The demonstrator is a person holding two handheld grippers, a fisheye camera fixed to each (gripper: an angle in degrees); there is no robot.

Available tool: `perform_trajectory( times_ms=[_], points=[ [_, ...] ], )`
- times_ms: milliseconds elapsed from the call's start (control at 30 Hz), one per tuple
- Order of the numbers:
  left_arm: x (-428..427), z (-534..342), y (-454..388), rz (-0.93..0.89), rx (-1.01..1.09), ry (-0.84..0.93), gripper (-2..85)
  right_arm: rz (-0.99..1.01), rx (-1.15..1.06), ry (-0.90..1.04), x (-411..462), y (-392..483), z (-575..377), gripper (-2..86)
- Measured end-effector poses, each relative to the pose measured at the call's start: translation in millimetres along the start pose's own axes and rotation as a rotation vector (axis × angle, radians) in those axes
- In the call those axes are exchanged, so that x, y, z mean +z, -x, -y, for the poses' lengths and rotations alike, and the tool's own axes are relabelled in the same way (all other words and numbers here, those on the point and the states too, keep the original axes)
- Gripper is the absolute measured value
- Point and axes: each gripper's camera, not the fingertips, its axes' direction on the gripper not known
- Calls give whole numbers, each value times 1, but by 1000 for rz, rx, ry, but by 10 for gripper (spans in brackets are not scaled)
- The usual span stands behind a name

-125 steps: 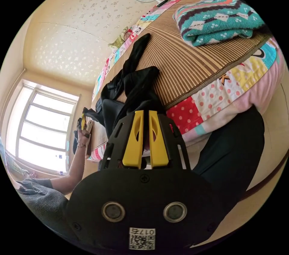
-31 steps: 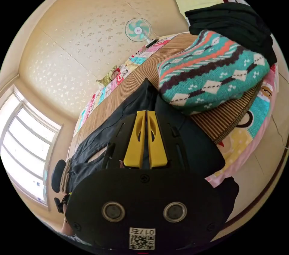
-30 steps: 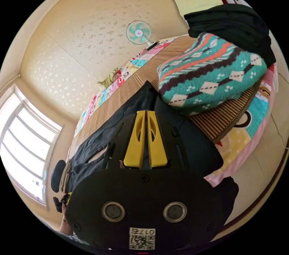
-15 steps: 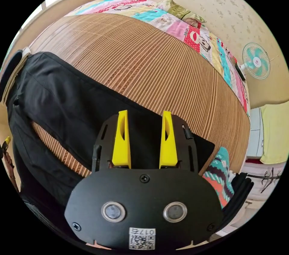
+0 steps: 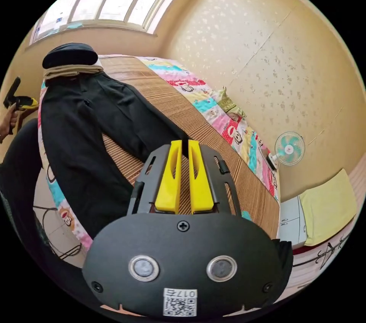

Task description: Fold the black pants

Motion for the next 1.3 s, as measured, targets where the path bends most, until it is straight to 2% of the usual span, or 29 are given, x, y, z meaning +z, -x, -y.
perform_trajectory(
  times_ms=[67, 167, 233, 333, 567, 700, 767, 833, 900, 967, 1000, 1067, 1133, 1200, 1300],
  points=[
    [9, 5, -10, -8, 20, 1, 96, 21, -43, -4, -39, 52, -42, 26],
    [27, 19, -25, 16, 53, 17, 113, 137, 5, 143, -51, 124, -110, 18],
    [43, 36, -39, 27, 75, 29, 126, 249, 172, 356, -25, 155, -154, 9],
    [82, 84, -70, -10, 124, 75, 148, 276, 354, 523, -5, 157, -185, 6],
    [211, 235, -158, 182, 235, 182, 180, 555, 663, 329, -24, 95, -186, 9],
    [279, 291, -156, 343, 185, 301, 183, 703, 761, 221, -40, 77, -187, 23],
    [308, 310, -141, 409, 125, 400, 143, 694, 745, 168, -56, 76, -179, 42],
    [309, 318, -133, 485, 110, 397, 77, 668, 667, 123, -75, 82, -158, 79],
    [295, 327, -127, 385, 108, 394, 30, 663, 572, 116, -79, 92, -134, 94],
    [236, 335, -106, 35, 26, 268, 0, 641, 461, 122, -79, 105, -107, 99],
    [217, 334, -100, -55, 17, 223, -2, 622, 391, 113, -78, 113, -88, 101],
    [133, 309, -75, -414, 89, 32, -6, 631, 307, 93, -74, 124, -61, 102],
    [79, 272, -50, -573, 133, -54, -5, 651, 236, 117, -56, 136, -28, 104],
    [39, 224, -13, -614, 77, -103, -3, 652, 233, 138, -42, 141, -9, 108],
    [2, 142, 52, -438, -194, -123, 12, 653, 242, 196, -20, 146, 16, 118]
  ],
)
